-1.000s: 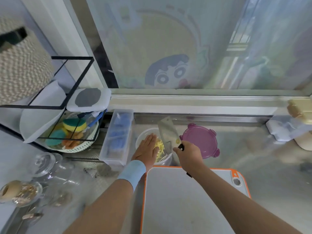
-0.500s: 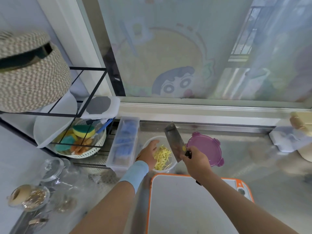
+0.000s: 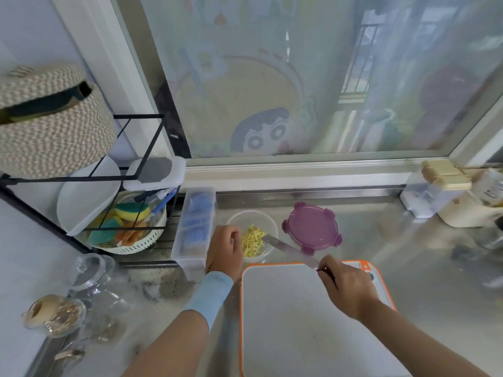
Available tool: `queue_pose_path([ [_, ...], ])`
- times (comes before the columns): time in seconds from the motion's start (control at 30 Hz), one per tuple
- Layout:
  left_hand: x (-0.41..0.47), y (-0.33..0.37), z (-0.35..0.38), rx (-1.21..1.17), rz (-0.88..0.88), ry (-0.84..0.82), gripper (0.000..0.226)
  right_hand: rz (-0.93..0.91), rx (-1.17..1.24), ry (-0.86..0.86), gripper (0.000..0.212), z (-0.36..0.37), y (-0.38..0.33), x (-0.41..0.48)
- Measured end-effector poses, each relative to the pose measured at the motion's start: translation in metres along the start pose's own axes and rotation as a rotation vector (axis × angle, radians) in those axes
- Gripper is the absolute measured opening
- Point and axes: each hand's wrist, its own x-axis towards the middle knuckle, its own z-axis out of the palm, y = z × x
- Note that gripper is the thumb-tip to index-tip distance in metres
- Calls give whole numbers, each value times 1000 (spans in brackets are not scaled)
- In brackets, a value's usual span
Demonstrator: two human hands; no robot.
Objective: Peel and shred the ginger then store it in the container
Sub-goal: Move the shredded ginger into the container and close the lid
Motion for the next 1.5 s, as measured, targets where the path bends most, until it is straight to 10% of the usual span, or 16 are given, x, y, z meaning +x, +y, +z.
queue_pose_path([
  [0.23, -39, 1, 23, 86, 199, -214, 15, -235, -18, -93, 5, 41, 33, -44],
  [0.73, -2, 49, 110, 390, 21, -781, 37, -151, -133, -558, 27, 42, 54, 25],
  [0.97, 38, 52, 159, 403, -148, -817, 49, -8, -27, -347, 28, 37, 77, 120],
  [1.23, 76, 54, 202, 409, -358, -804, 70, 225, -63, -422, 94, 55, 97, 158],
  [1.5, 91, 55, 209, 134, -611, -707, 86, 323, 228, -178, 85, 64, 107, 152],
])
